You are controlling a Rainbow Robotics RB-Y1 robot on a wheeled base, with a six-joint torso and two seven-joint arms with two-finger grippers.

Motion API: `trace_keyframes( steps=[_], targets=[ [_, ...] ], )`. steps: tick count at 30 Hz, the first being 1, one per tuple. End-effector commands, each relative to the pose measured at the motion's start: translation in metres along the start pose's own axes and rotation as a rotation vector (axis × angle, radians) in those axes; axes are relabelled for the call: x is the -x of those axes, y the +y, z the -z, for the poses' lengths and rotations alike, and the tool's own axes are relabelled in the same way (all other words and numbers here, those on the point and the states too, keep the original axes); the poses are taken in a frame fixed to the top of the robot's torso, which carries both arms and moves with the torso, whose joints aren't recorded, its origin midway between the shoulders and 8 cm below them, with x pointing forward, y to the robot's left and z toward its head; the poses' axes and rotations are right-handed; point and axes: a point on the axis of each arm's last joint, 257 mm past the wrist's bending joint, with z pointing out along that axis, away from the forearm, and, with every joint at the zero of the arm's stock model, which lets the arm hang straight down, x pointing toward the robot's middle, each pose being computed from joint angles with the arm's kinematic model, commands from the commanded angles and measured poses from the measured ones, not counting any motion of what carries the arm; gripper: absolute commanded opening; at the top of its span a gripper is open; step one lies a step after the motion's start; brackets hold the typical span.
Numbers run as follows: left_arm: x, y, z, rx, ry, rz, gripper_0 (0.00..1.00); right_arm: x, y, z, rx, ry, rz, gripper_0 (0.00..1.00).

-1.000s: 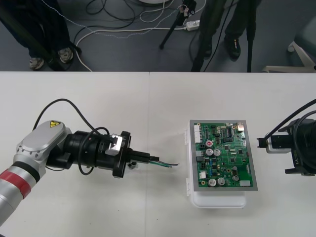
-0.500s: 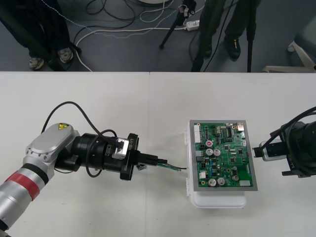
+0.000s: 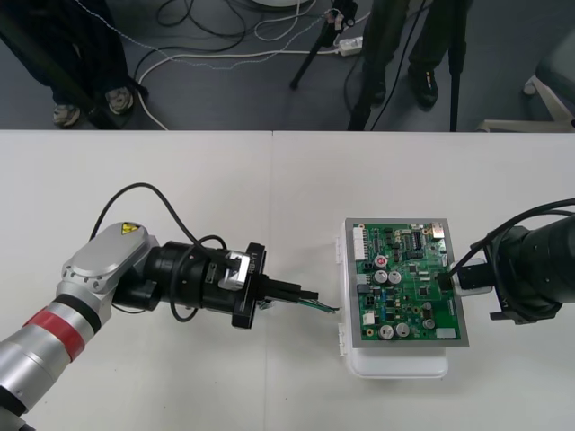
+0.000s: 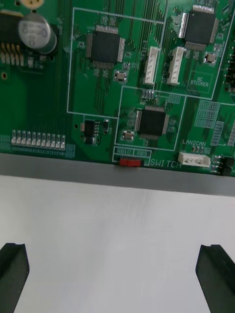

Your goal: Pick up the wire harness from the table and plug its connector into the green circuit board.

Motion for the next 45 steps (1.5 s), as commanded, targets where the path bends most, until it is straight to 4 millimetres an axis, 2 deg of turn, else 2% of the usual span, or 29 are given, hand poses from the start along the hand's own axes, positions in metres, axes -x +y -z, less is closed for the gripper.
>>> trace_keyframes(
  steps=[1,8,28,45],
  targets=[
    [0.014,0.024,-0.023,0.011,-0.007,-0.014,0.0,0.011,-0.008,-0.005,-0.005,-0.021,-0.06,1.0],
    [0.019,0.032,-0.033,0.007,-0.003,0.015,0.0,0.011,-0.005,-0.012,0.004,-0.011,-0.084,1.0],
    [0.019,0.033,-0.061,-0.009,0.005,0.077,0.0,0.025,-0.003,-0.019,0.008,-0.029,-0.131,1.0],
    [0.017,0.034,-0.069,-0.011,0.016,0.085,0.0,0.035,0.001,-0.024,0.02,-0.033,-0.111,1.0]
  ],
)
